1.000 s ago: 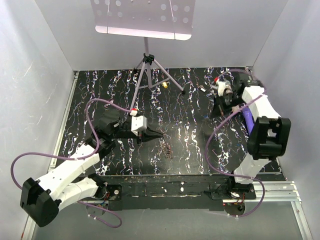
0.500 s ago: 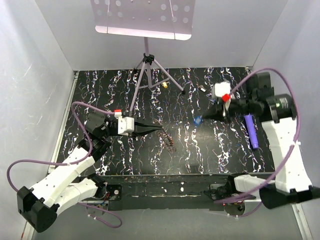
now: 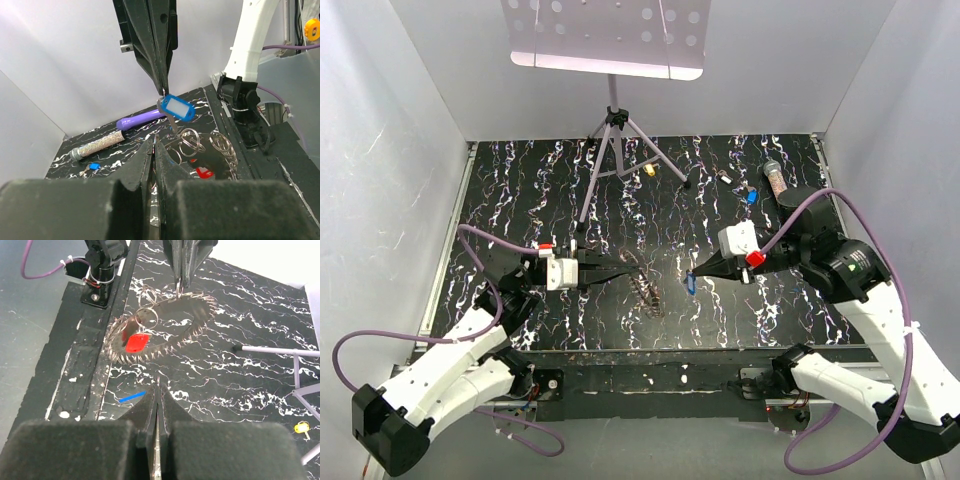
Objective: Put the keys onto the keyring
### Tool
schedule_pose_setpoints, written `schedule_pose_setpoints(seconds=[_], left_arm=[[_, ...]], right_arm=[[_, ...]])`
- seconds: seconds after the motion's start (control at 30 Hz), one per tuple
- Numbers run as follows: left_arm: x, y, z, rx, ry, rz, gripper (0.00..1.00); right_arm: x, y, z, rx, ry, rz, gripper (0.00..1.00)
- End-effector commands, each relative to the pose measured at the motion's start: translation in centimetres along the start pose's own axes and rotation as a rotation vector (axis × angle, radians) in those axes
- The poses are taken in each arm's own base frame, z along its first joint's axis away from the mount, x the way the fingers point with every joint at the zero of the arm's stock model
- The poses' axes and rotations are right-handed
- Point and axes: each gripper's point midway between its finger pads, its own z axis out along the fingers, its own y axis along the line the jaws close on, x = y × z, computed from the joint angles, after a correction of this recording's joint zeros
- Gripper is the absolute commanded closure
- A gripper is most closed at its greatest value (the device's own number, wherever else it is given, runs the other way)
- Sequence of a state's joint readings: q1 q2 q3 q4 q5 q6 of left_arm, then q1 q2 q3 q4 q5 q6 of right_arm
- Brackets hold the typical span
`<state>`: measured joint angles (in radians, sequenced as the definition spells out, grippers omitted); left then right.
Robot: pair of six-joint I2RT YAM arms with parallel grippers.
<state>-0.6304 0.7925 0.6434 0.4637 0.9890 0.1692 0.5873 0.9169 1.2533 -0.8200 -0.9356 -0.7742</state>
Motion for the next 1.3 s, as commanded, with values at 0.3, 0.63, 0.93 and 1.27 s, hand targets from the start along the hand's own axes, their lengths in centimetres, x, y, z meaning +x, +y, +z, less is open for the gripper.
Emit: schedule_pose_setpoints(seconds=[0.3,0.63,0.93,1.27], left_arm=[[0.1,-0.1,0.6,0.028,-0.024,0.037,1.0],[0.7,-0.3,1.1,0.024,-0.041,0.009,1.0],[0.2,-0.5,1.4,0.007,-0.082,0.01,1.0],[-0.6,0.2,1.3,-0.072,-0.151,-0.005,1.0]], right_arm=[[-1.9,-1.1,1.3,0.039,-0.094,-0.117,0.99],[-2.5,-1.2,2.6,0.037,-0.128,-0.137,0.99],[-3.5,-1.5,3.7,0.042,-0.19,-0.083,0.99],[-3.7,-1.3,4.3,0.03,-0.208,-0.096,0.99]])
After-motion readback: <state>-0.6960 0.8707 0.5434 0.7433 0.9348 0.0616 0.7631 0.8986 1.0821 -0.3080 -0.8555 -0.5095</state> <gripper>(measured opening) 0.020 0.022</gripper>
